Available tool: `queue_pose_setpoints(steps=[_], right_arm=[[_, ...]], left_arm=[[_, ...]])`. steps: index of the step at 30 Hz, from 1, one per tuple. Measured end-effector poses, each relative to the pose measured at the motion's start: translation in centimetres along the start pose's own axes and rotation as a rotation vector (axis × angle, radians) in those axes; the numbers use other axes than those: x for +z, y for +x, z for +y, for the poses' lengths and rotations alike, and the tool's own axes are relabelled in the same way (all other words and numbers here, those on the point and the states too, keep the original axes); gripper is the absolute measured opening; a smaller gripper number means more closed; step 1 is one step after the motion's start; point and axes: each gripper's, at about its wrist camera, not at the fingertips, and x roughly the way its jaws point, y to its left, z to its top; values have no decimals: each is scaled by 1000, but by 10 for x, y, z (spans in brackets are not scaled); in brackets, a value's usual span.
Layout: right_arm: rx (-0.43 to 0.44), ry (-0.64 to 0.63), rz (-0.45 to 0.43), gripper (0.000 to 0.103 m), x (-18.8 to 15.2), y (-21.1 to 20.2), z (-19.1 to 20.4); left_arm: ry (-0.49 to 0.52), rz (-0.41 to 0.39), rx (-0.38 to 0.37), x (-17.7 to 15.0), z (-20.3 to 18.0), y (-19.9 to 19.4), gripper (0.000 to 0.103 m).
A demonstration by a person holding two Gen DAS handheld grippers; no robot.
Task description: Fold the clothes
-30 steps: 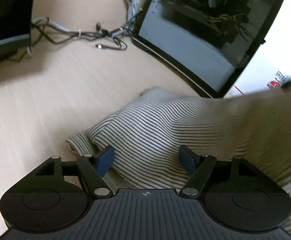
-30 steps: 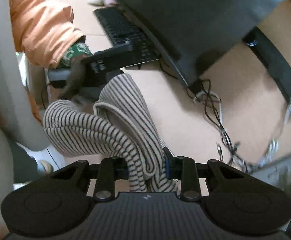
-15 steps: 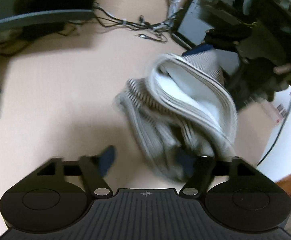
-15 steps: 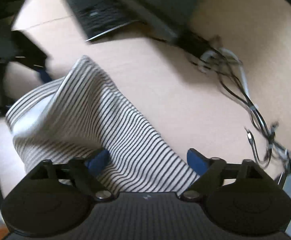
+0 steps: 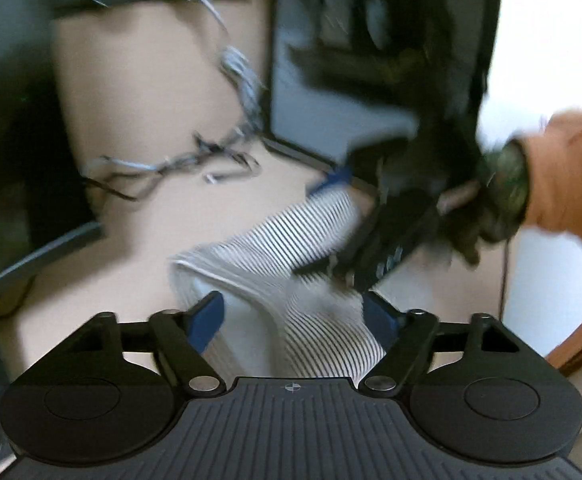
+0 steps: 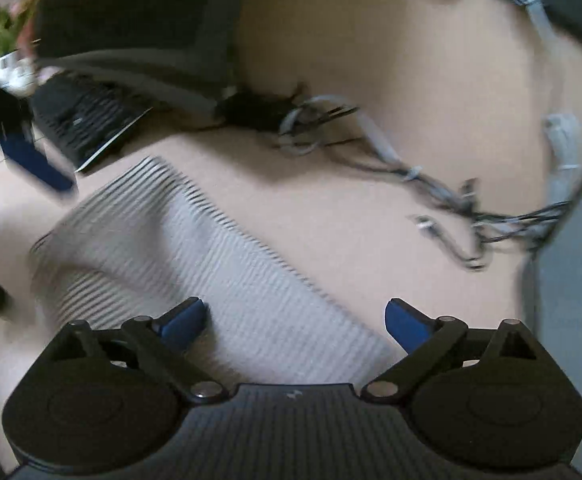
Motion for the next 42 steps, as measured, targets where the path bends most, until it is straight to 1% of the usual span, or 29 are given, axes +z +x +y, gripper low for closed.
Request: queue_pose_setpoints(steps=[2,3,5,6,7,9,11,13,15,16,17,19,20,21,22,23,25,26,27,28,30,31,33,34,35,37,38,42], right_arm=[[-112,36,-25,97,-3,-15,-4],[-168,58,-19,97,-6,-19,-7],[-236,103,27,97,-16,-16,-7],[-261,123,52,97,-21,-13,-7],[-280,143,75,97,-26,-8,-7],[-306,186,98,97,-37,2,-4],[-330,226,91,102,-43,6,-3],[-331,264,80,102,-44,4,-7],[-326,287,57,102,-43,-5,-7],[-316,302,38,102,-43,-16,-4],[-297,319,20,102,-42,-28,-2],[-225,382,-12,102,-43,-55,1],[-178,423,-20,102,-45,-67,2],[-111,473,-19,102,-49,-75,0],[-22,530,-6,102,-54,-77,-2],[68,586,8,102,-59,-79,-4],[248,695,35,102,-68,-83,-8],[332,739,52,102,-73,-81,-7],[406,768,73,102,-77,-75,-3],[464,790,98,102,-80,-68,1],[524,823,153,102,-84,-48,8],[526,857,172,102,-87,-37,10],[504,945,210,91,-91,-17,9],[494,993,218,77,-93,-9,6],[488,1044,212,72,-96,-5,1],[462,1114,192,70,-99,-3,-10],[428,1097,172,70,-97,-7,-14],[243,908,105,70,-76,-25,-31]], left_arm=[[20,24,30,4,4,16,72],[30,36,45,6,7,25,72],[49,60,75,9,11,41,74],[59,72,90,11,13,49,78],[69,84,105,13,15,58,82],[85,102,136,17,20,72,83],[92,95,162,24,27,76,84],[104,87,178,31,32,78,84],[120,70,168,40,32,76,83],[121,51,146,45,31,74,82],[112,24,106,51,29,69,82],[82,-26,7,63,27,62,87],[67,-45,-37,68,24,61,88],[54,-58,-80,72,21,61,91],[44,-63,-121,74,17,64,92],[38,-59,-156,75,14,68,92],[43,-26,-202,73,6,85,94],[42,-5,-214,71,3,94,94],[37,23,-208,67,2,104,94],[24,51,-201,63,3,115,93],[-44,99,-202,57,13,128,94],[-83,122,-205,55,19,133,95],[-161,166,-212,49,31,143,95],[-200,188,-215,46,37,148,95],[-229,203,-217,43,42,151,95],[-256,210,-217,39,47,148,95],[-271,218,-220,36,50,148,96],[-339,283,-247,20,57,144,96]])
